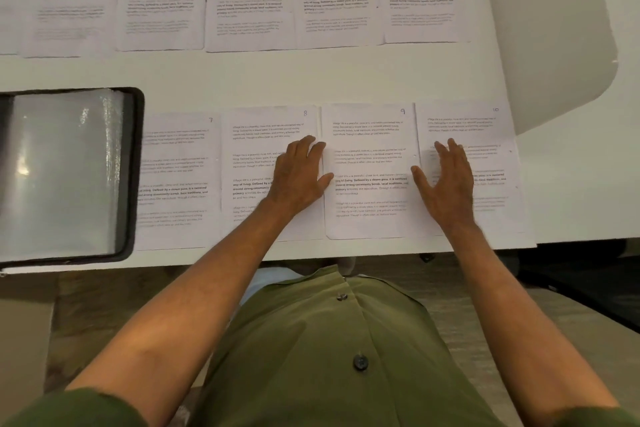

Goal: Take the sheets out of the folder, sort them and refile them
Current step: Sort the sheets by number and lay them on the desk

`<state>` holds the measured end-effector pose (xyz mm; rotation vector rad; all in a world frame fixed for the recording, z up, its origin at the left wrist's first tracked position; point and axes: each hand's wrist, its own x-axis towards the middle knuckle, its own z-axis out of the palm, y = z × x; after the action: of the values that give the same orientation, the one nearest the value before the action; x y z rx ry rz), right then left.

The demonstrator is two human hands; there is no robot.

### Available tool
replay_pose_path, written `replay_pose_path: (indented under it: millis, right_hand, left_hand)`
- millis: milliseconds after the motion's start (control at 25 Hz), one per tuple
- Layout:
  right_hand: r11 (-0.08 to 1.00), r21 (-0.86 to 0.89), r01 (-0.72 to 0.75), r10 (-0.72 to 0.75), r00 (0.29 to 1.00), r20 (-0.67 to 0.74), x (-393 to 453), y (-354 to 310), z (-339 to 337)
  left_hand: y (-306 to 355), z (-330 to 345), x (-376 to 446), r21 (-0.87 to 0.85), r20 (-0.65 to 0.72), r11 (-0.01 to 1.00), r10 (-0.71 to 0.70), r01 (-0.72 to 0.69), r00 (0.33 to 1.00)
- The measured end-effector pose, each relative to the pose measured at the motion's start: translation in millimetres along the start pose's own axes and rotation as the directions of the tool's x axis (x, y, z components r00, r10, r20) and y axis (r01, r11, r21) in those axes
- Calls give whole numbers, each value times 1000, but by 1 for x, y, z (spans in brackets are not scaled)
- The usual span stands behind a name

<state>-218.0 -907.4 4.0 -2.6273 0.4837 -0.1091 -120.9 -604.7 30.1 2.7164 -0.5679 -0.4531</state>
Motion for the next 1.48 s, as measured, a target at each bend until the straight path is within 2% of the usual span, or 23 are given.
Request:
replay_pose_path:
  millis: [280, 560, 880, 1000, 1120, 1320, 1480]
  right_hand:
    - [990, -6, 139, -139, 990, 37, 23, -108, 56]
    - [972, -99, 212, -210, 977, 38, 24, -257, 136]
    - [945, -146, 292, -282, 956, 84, 32, -386, 209]
    - [896, -192, 401, -375, 913, 159, 40, -422, 225]
    - [811, -203, 548, -507, 833, 223, 59, -457, 235]
    - [724, -179, 666, -632, 745, 213, 86, -544, 255]
    - [703, -191, 685, -661, 728, 179, 107, -618, 274]
  left_hand:
    - [-129, -46, -16, -22, -121, 994, -112, 111, 986]
    - [-281, -96, -51, -53, -174, 997, -66, 58, 983]
    - [-416, -157, -89, 2, -196, 977, -207, 211, 958]
    - [-447, -171, -102, 9, -188, 949, -309, 316, 932]
    - [-475, -188, -120, 8, -208, 909, -407, 417, 890]
    - [-523, -234, -132, 22, -281, 851, -498, 524, 820]
    - [-576, -278, -114, 28, -311, 839, -510, 544, 802]
